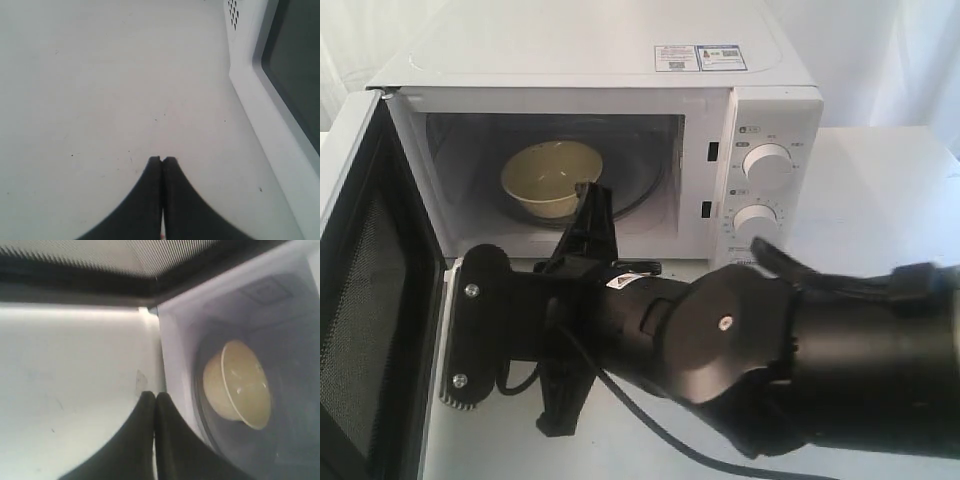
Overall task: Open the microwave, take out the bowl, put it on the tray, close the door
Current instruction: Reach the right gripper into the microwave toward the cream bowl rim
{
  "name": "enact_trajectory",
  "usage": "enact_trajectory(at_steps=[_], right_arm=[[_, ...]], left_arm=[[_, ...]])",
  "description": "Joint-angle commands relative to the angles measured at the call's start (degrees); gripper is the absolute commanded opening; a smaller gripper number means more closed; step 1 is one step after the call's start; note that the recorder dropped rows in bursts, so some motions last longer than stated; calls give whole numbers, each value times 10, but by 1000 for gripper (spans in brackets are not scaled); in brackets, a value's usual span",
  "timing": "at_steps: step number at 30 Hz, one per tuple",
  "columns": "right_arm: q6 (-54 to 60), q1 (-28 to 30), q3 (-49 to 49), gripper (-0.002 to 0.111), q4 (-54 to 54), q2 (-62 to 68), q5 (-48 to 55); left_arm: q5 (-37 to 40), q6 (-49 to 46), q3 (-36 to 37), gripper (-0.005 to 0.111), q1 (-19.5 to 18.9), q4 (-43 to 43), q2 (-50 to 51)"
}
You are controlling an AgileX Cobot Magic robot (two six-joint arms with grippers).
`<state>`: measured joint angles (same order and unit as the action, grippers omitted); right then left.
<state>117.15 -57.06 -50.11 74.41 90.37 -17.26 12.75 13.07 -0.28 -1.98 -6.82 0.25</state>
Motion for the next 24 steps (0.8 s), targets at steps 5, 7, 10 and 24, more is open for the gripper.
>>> enact_trajectory(at_steps=[5,7,10,24], right_arm=[[53,3,-41,1,64,66,-77],[53,11,-59,1,64,75,-68],[53,28,-84,1,36,96,-62],[6,75,-134,41,-177,216,-161]], left_arm=[[1,0,3,0,-2,2,-2],[1,0,3,0,-2,2,-2],[1,0,3,0,-2,2,-2],[1,0,3,0,-2,2,-2]])
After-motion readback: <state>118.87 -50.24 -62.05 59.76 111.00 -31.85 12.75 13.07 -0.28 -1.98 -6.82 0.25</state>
